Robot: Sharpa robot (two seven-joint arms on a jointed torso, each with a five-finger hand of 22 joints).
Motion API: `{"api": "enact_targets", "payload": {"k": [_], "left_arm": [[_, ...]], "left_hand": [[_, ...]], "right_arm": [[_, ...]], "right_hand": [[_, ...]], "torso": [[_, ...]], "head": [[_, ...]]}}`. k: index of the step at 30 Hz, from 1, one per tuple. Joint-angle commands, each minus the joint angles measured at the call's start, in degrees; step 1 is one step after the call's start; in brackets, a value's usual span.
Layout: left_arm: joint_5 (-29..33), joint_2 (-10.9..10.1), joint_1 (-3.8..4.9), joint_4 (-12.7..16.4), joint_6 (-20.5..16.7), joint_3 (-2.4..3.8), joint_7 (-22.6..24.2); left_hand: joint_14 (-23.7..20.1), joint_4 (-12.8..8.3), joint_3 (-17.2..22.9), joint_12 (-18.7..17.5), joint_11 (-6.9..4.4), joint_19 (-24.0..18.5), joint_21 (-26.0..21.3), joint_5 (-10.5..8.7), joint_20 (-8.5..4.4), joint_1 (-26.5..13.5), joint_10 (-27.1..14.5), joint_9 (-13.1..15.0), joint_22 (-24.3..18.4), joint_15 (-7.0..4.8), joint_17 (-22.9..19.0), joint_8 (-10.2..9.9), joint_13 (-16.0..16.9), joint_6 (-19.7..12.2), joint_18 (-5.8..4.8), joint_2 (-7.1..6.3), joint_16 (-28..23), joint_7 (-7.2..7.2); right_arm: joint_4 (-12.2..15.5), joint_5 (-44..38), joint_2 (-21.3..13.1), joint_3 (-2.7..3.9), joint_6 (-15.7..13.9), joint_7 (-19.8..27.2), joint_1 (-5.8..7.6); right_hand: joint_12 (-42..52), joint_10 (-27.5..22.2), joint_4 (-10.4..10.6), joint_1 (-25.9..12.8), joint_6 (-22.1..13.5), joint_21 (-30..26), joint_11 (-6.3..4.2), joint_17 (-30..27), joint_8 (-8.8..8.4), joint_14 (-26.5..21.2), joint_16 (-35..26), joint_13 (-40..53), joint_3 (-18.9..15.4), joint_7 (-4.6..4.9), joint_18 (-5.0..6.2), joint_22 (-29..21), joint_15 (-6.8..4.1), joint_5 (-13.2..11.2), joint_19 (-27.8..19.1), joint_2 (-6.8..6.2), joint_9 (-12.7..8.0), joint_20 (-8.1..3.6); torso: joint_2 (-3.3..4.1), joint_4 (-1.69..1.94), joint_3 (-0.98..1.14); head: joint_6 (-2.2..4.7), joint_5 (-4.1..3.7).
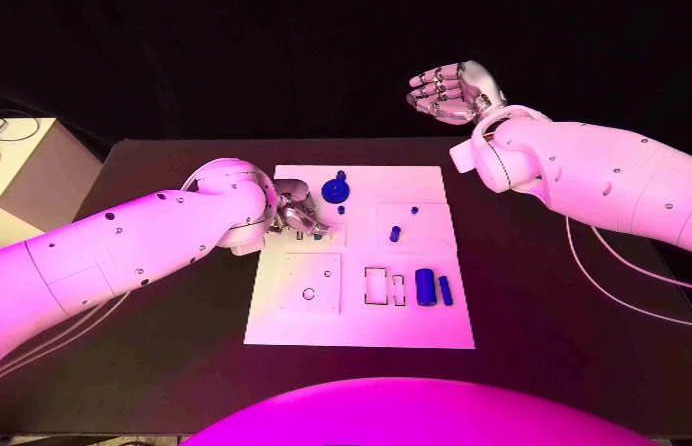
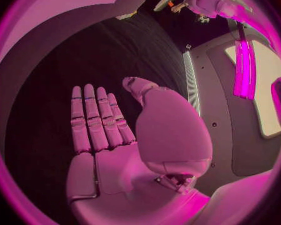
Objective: Assemble the parts on the task board
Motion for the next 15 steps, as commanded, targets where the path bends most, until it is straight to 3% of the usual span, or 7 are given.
{"api": "enact_targets", "payload": {"k": [1, 3, 5, 9, 11, 14, 15], "left_arm": [[-0.04, -0.14, 0.01, 0.42, 0.08, 0.48, 0.44], [-0.03, -0.30, 0.02, 0.58, 0.18, 1.21, 0.42], [0.02, -0.46, 0.02, 0.73, 0.47, 2.33, 0.40], [0.19, -0.66, 0.02, 0.59, 1.91, 4.66, 0.28], [0.50, -0.76, 0.04, 0.16, 2.54, 6.02, 0.23], [1.62, -0.86, 0.06, -0.81, 2.97, 7.92, 0.26], [1.83, -0.88, 0.07, -0.97, 3.00, 8.15, 0.27]], "left_hand": [[4.74, 0.14, -1.37, 0.40, 0.38, 0.39, -0.34, -2.27, 0.14, 0.20, -0.03, 0.09, 0.14, -0.20, 10.57, -0.35, -0.07, 0.17, -0.37, 0.22, -0.25, 0.08], [4.74, 0.19, -2.64, 0.44, 0.39, 0.41, -0.35, -4.83, 0.16, -0.14, -0.05, 0.12, 0.17, -0.19, 10.57, -0.51, -0.06, 0.16, -0.37, 0.66, -0.26, 0.07], [4.75, 0.20, -3.39, 0.39, 0.39, 0.39, -0.38, -5.95, 0.16, -0.28, -0.12, 0.16, 0.15, -0.19, 10.60, -0.58, -0.18, 0.16, -0.36, 0.94, -0.25, 0.07], [4.67, 0.21, -3.70, 0.25, 0.40, 0.22, -0.54, -6.36, 0.17, -0.35, -0.27, 0.16, -0.17, -0.18, 10.31, -0.63, -0.45, 0.12, -0.30, 1.01, -0.40, 0.08], [4.18, 0.09, -3.90, -0.74, 0.69, -1.02, -1.63, -6.30, 0.29, 0.65, -1.51, 0.13, -2.10, 0.03, 8.93, -1.16, -1.97, -0.89, 0.04, 1.69, -1.13, 0.41], [3.77, 0.09, -4.09, -1.42, 1.03, -2.01, -2.50, -6.11, 0.53, 1.68, -2.56, 0.12, -3.55, 0.31, 7.91, -1.60, -3.07, -1.73, 0.28, 2.05, -1.68, 0.80], [3.58, 0.11, -4.18, -1.65, 1.24, -2.44, -2.90, -5.99, 0.68, 2.05, -3.00, -0.06, -4.16, 0.50, 7.47, -2.06, -3.46, -2.27, 0.37, 2.31, -1.92, 1.06]], "right_arm": [[-0.07, 0.04, 0.01, 0.00, 0.97, 0.58, 0.00], [-0.12, 0.04, 0.02, 0.00, 0.99, 0.59, -0.01], [-0.18, 0.04, 0.01, -0.01, 1.00, 0.59, -0.02], [-0.28, 0.04, -0.03, -0.02, 0.98, 0.60, -0.04], [-0.32, 0.04, -0.06, -0.03, 0.97, 0.62, -0.05], [-0.33, 0.04, -0.14, -0.03, 0.95, 0.63, -0.06], [-0.33, 0.04, -0.16, -0.03, 0.95, 0.63, -0.06]], "right_hand": [[-0.32, -0.03, 0.15, -0.62, 0.02, -0.16, 0.49, -0.19, -0.38, -0.40, -0.25, -0.07, -0.56, 2.10, 0.29, -0.10, 0.09, 0.10, -0.40, 0.04, -0.11, 0.07], [-0.31, -0.05, 0.22, -0.82, 0.05, -0.16, 0.50, -0.36, -0.44, -0.48, -0.22, -0.07, -0.88, 2.11, 0.29, -0.15, 0.11, 0.32, -0.57, -0.02, -0.16, 0.10], [-0.31, -0.06, 0.24, -0.88, 0.06, -0.17, 0.51, -0.42, -0.46, -0.51, -0.22, -0.07, -0.98, 2.11, 0.28, -0.16, 0.12, 0.39, -0.63, -0.04, -0.17, 0.11], [-0.31, -0.07, 0.26, -0.93, 0.07, -0.18, 0.51, -0.47, -0.48, -0.54, -0.22, -0.07, -1.08, 2.11, 0.28, -0.18, 0.13, 0.44, -0.70, -0.04, -0.19, 0.12], [-0.31, -0.07, 0.26, -0.93, 0.07, -0.18, 0.51, -0.47, -0.48, -0.54, -0.22, -0.07, -1.08, 2.11, 0.28, -0.18, 0.13, 0.44, -0.70, -0.04, -0.19, 0.12], [-0.30, -0.06, 0.28, -0.95, 0.09, -0.18, 0.51, -0.50, -0.48, -0.55, -0.21, -0.07, -1.12, 2.11, 0.27, -0.19, 0.14, 0.48, -0.74, -0.02, -0.19, 0.12], [-0.30, -0.06, 0.28, -0.95, 0.09, -0.18, 0.51, -0.50, -0.48, -0.55, -0.21, -0.07, -1.12, 2.11, 0.27, -0.19, 0.14, 0.48, -0.74, -0.02, -0.19, 0.12]], "torso": [[-0.01, -0.04, 0.01], [-0.02, -0.01, 0.04], [0.01, -0.01, 0.06], [0.02, -0.02, 0.02], [0.01, -0.04, 0.02], [0.02, -0.06, 0.10], [0.02, -0.06, 0.11]], "head": [[0.00, 0.07], [0.00, 0.09], [0.00, 0.11], [0.00, 0.11], [0.00, 0.16], [0.00, 0.20], [0.00, 0.26]]}}
